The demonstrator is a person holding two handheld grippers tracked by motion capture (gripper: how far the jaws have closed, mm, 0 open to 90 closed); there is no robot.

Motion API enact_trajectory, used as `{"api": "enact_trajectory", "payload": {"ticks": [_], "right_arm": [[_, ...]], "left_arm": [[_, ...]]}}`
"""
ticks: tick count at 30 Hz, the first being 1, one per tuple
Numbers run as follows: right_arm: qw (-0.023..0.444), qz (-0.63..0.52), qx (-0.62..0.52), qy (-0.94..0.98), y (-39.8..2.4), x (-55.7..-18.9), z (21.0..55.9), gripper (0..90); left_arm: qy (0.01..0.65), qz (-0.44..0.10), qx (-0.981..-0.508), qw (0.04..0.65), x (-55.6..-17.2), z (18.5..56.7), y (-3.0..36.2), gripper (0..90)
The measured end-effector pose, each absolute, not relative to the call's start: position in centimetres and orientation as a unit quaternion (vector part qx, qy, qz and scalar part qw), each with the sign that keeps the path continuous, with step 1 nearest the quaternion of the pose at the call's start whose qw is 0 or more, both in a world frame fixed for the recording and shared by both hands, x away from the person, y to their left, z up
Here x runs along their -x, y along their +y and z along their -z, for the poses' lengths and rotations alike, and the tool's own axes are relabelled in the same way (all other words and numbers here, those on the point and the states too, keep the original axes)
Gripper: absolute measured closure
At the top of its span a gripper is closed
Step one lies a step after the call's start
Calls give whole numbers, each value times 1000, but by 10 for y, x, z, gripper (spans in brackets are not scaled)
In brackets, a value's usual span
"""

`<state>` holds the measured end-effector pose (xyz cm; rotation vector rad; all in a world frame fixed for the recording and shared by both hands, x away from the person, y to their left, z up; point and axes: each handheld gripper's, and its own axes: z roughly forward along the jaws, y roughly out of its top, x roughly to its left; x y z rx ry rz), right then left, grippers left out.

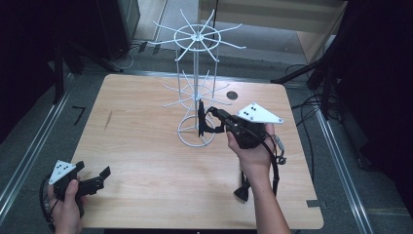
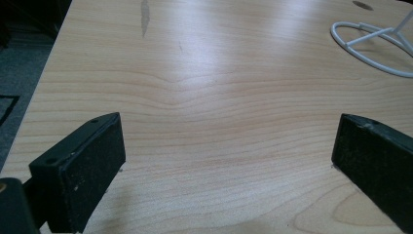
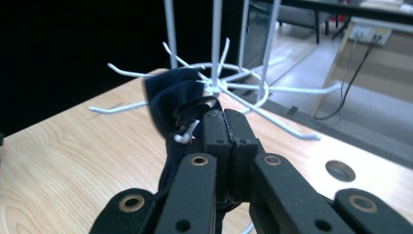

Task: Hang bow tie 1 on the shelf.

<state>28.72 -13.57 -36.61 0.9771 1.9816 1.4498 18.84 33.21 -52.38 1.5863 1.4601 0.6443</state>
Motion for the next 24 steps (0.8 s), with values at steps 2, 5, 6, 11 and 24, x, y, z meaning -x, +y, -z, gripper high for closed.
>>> {"api": "enact_trajectory", "payload": {"ticks": [2,5,6,11,24], "right_arm": [[245,-525,-370,726,-134,-290,370,900],[242,-519,-385,724,-131,-295,377,900],[242,-518,-389,722,-130,-297,378,900],[242,-525,-393,715,-120,-301,385,827],[245,-542,-407,693,-134,-288,406,547]], "left_arm": [[585,-259,-636,431,-188,524,332,0],[585,-258,-636,431,-188,524,332,0],[585,-258,-637,431,-188,524,332,0],[586,-257,-636,431,-188,524,333,0],[585,-259,-635,433,-188,524,333,0]]}}
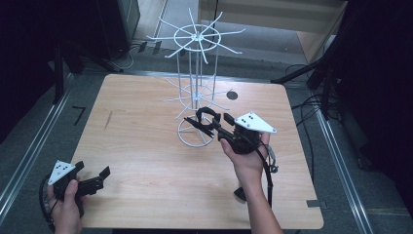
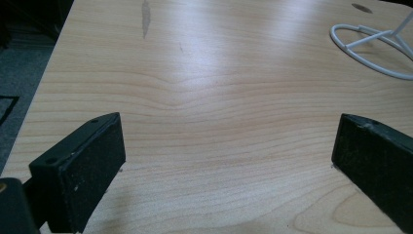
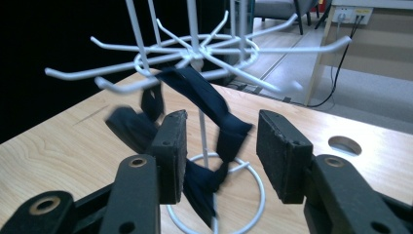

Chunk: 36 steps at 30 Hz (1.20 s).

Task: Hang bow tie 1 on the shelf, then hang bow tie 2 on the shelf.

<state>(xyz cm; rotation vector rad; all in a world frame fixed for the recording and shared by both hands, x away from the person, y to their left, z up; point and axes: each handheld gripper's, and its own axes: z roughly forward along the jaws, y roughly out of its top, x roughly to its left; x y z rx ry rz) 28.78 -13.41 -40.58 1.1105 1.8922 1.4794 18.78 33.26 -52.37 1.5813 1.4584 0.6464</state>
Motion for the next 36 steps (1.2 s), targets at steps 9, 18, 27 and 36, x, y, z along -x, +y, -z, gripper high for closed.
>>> {"api": "enact_trajectory", "payload": {"ticks": [9,18,27,36], "right_arm": [[239,-535,-431,686,-159,-280,425,493],[238,-511,-458,687,-192,-265,448,470],[231,-492,-489,683,-223,-251,475,457],[220,-481,-520,670,-240,-242,498,455]], "left_arm": [[585,-261,-635,432,-188,524,332,0],[585,-260,-635,432,-188,524,333,0],[585,-261,-637,429,-188,524,331,0],[583,-261,-639,428,-188,524,331,0]]}}
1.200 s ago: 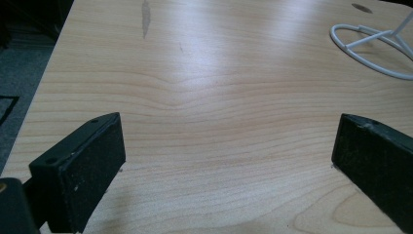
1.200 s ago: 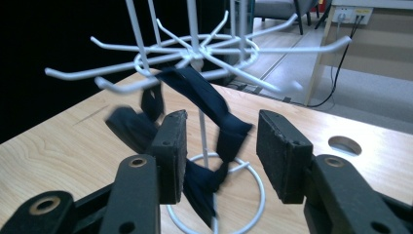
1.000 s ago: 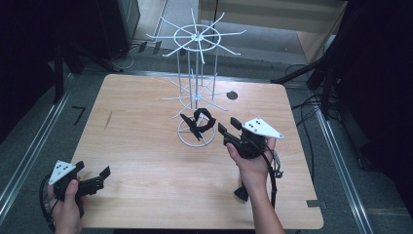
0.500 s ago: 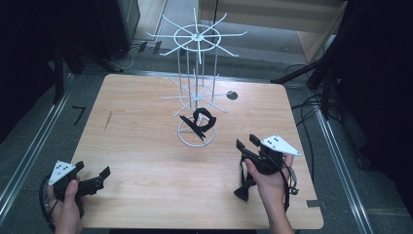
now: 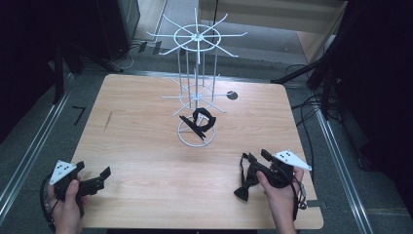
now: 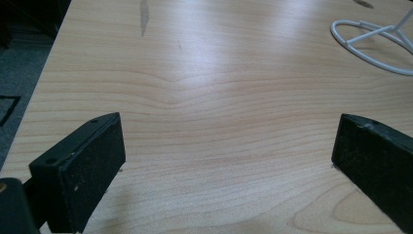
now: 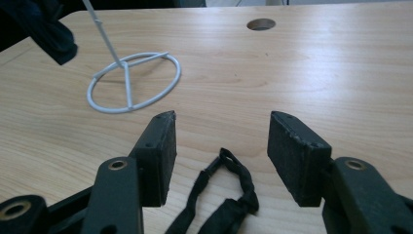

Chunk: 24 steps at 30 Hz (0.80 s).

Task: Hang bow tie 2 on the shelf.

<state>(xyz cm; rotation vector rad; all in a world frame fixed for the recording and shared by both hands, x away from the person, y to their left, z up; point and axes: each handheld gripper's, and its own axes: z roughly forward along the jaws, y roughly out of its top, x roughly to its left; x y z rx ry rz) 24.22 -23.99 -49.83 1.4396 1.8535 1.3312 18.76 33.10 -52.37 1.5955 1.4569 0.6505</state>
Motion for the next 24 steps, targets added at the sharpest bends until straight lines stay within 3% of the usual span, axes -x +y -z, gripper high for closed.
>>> {"api": "enact_trajectory", "payload": {"ticks": [14,24], "right_arm": [[187,-438,-564,675,-239,-239,525,439],[189,-386,-595,679,-230,-249,543,425]], "left_arm": [[586,-258,-637,429,-188,524,332,0],[586,-258,-637,429,-188,524,331,0]]}}
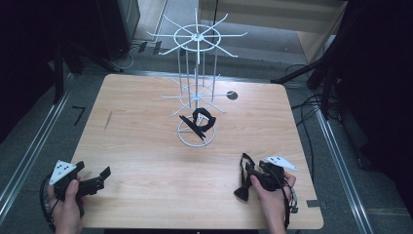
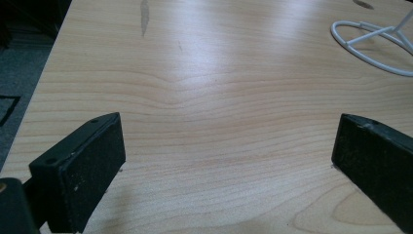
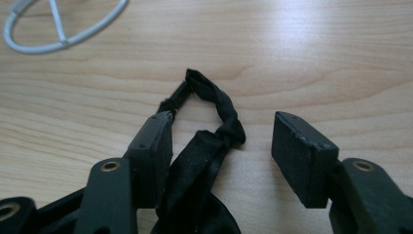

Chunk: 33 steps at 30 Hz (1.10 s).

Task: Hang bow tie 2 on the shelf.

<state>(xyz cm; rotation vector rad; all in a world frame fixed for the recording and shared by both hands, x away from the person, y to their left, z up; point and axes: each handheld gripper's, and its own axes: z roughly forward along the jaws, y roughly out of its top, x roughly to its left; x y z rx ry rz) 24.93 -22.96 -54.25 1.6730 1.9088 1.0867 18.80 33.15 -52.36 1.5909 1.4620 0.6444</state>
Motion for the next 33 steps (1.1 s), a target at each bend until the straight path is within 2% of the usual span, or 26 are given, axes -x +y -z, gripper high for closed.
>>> {"api": "enact_trajectory", "payload": {"ticks": [5,8,14,15,23,33], "right_arm": [[193,-374,-594,686,-230,-249,546,474],[200,-370,-589,690,-230,-249,546,540],[201,-368,-577,700,-229,-247,546,763],[199,-369,-578,700,-229,-247,546,779],[193,-376,-566,708,-227,-247,543,826],[230,-418,-530,701,-219,-238,525,831]], "left_arm": [[585,-258,-638,429,-188,524,331,0],[586,-258,-637,429,-188,524,331,0],[585,-260,-638,428,-188,524,331,0],[586,-260,-638,428,-188,524,331,0],[586,-259,-637,429,-188,524,331,0],[586,-259,-638,429,-188,524,331,0]]}}
